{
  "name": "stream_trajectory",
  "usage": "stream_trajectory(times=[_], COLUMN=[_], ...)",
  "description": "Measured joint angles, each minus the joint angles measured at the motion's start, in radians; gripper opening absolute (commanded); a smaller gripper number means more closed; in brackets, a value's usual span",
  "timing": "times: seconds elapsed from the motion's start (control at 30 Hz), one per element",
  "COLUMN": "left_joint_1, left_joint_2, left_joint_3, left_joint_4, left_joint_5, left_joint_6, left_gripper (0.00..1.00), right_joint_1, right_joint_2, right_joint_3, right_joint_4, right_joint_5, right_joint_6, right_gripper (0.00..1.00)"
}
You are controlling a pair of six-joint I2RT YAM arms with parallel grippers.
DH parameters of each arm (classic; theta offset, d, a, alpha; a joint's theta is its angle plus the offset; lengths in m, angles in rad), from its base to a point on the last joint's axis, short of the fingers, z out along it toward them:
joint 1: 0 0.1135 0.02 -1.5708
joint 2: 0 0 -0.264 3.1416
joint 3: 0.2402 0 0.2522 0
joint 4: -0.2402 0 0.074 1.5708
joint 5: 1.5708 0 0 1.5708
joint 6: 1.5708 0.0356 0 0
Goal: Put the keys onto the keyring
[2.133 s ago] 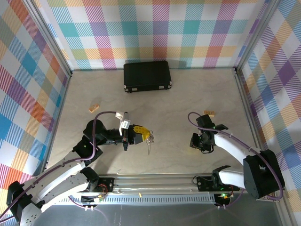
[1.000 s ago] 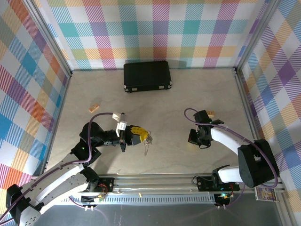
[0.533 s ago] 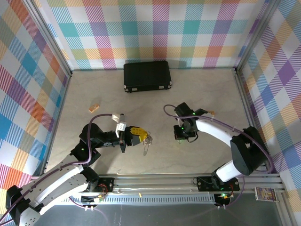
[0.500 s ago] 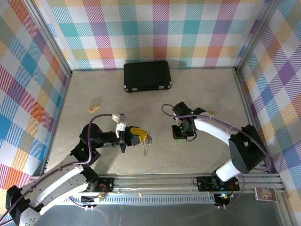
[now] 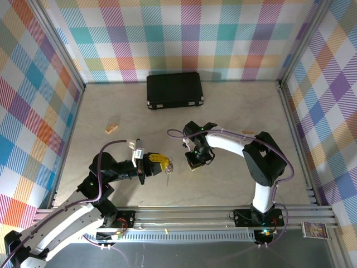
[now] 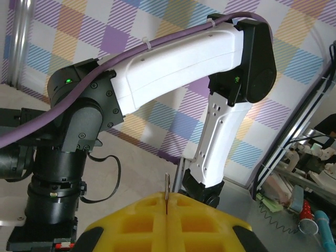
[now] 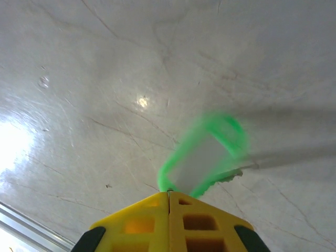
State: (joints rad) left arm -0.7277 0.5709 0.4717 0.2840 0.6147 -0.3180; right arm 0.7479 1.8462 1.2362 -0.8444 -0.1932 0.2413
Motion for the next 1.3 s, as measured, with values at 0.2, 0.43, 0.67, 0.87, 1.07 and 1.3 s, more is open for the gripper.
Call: stream_trajectory(times=[0.2,0.43,0.67,0.87,1.07,1.3], left_joint_1=[0.000,0.000,0.000,0.000,0.000,0.000], left_joint_2=[-0.008,-0.017,-0.017,-0.016,-0.016,0.010], left_joint_3=[-0.011,-0.018,-0.020,-0.023,-0.023,-0.023], left_joint_4=[-0.022,-0.022,-0.020,-0.019,-0.016,0.005], left_joint_5=[-0.011,-0.015,-0.015,-0.014,-0.014,-0.007], left_joint_6=[0.000,0.000,-0.001,-0.002,-0.004,-0.008], left_gripper=[0.00,0.00,0.00,0.00,0.00,0.00], right_joint_1=[0.006,0.013,0.019,0.025,0.025,0.025], right_joint_2=[0.029,0.039,0.031,-0.071,-0.285,-0.422], right_joint_3=[0.000,-0.017,-0.025,-0.070,-0.231,-0.470], right_joint_4=[-0.026,-0.032,-0.033,-0.014,0.074,0.259], right_joint_5=[-0.002,0.010,0.029,0.035,0.033,-0.003], right_joint_6=[-0.018,-0.022,-0.014,0.043,0.192,0.380], right_gripper=[0.00,0.00,0.18,0.39,0.62,0.61])
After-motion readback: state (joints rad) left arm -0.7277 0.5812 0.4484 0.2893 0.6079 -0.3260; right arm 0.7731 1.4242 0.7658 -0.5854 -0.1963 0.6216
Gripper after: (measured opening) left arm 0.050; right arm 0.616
